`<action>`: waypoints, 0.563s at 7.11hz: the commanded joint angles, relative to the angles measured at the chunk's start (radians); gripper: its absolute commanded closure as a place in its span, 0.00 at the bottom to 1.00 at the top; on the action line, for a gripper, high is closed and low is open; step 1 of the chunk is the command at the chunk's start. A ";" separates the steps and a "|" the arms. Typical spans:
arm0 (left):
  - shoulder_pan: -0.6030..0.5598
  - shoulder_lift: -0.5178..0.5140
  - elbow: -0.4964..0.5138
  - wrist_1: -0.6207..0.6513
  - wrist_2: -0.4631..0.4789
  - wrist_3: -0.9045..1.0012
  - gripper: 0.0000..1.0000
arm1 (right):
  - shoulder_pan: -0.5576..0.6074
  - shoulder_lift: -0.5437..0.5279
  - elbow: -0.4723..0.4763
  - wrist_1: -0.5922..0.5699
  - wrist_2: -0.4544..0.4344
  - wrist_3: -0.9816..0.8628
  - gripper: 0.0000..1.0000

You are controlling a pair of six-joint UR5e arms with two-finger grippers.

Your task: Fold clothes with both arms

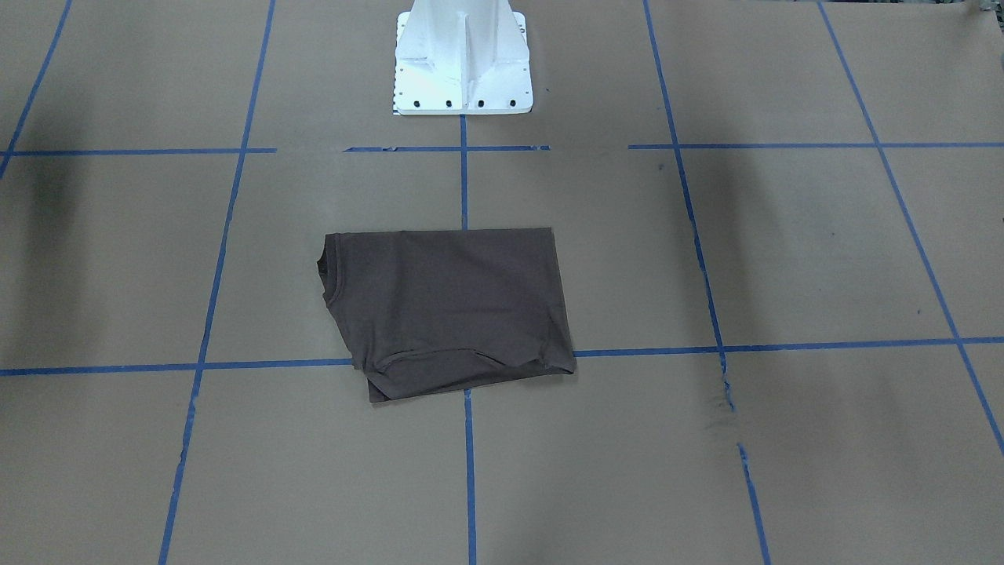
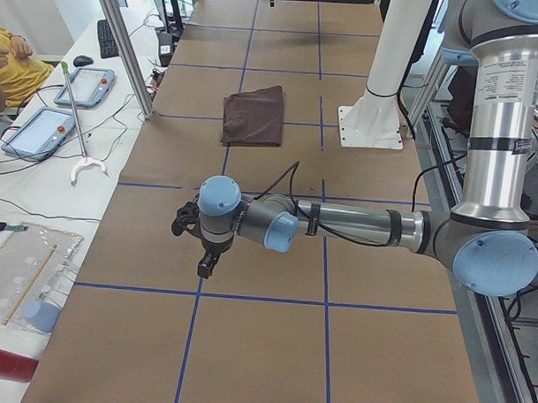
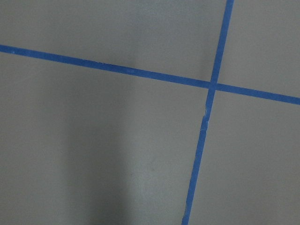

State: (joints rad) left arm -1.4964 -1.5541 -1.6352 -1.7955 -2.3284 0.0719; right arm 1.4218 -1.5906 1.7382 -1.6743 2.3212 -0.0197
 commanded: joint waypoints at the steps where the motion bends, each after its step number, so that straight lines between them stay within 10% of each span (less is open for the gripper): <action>1: -0.011 0.012 -0.015 0.085 0.032 0.026 0.00 | 0.006 -0.025 0.009 0.005 0.035 -0.008 0.00; 4: -0.011 0.071 -0.046 0.102 -0.021 -0.073 0.00 | 0.032 -0.045 -0.005 0.004 0.040 -0.044 0.00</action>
State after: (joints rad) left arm -1.5075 -1.5119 -1.6576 -1.6903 -2.3133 0.0561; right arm 1.4476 -1.6257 1.7385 -1.6705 2.3591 -0.0373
